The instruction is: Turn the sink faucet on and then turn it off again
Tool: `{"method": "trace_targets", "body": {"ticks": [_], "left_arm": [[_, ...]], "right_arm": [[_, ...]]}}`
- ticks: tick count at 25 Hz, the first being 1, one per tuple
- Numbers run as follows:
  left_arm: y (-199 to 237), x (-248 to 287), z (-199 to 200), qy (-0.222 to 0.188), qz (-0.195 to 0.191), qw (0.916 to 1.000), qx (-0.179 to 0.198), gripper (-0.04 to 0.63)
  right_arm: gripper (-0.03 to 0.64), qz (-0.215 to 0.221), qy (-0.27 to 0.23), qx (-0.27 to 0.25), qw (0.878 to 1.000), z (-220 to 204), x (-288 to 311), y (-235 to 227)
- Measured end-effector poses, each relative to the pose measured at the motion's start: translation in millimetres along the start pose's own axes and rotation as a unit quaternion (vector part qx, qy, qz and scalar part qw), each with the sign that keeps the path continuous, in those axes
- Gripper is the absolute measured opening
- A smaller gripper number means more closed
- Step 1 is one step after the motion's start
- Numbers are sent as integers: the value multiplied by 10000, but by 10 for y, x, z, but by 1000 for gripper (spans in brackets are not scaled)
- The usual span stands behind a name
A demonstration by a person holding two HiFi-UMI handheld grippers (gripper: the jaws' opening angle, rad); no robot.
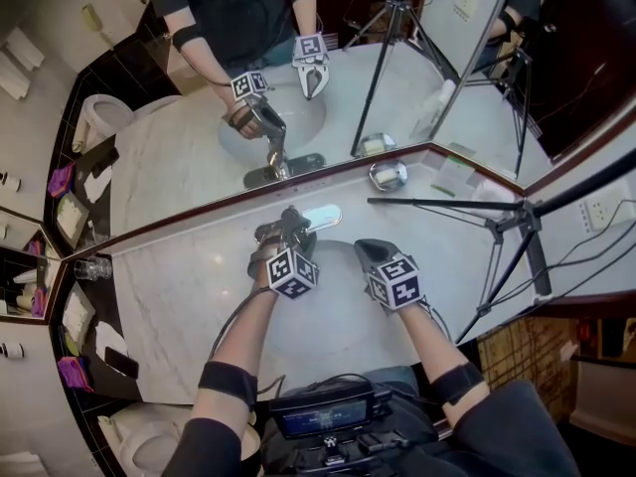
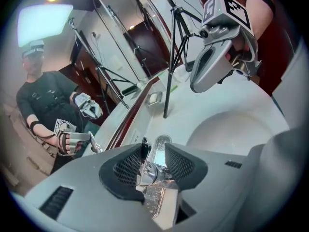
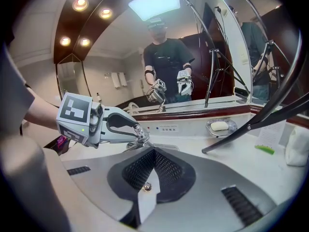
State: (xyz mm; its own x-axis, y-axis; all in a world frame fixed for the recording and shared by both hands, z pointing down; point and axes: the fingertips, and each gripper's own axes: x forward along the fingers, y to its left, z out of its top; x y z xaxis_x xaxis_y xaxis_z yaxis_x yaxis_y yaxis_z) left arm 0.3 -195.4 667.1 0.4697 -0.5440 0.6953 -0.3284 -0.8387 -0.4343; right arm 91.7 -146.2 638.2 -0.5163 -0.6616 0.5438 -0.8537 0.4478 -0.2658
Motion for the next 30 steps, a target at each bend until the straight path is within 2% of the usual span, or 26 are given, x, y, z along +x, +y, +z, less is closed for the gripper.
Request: {"method": "trace_targets", "body": {"ticks": [7,12,17,26,30], "left_arm": [[-44,13,0,-23,157,9998,100,127],[-284,68,-2,-3,-108,9998,176,126],[-387,118,-14,9,-129,9999,-110,127],[-397,132,-20,37,-105,9999,100,127],[-361,110,-13,13,-137,9999,-54,127]], "right_arm": [[20,64,34,3,10000,-39,55,74],[20,56,39,-14,10000,-19,59,84],[20,29,8,-8,10000,9,41,40],[20,27,14,10,10000,-31,41,26],[20,30,7,-9,10000,-19,30,37]]}}
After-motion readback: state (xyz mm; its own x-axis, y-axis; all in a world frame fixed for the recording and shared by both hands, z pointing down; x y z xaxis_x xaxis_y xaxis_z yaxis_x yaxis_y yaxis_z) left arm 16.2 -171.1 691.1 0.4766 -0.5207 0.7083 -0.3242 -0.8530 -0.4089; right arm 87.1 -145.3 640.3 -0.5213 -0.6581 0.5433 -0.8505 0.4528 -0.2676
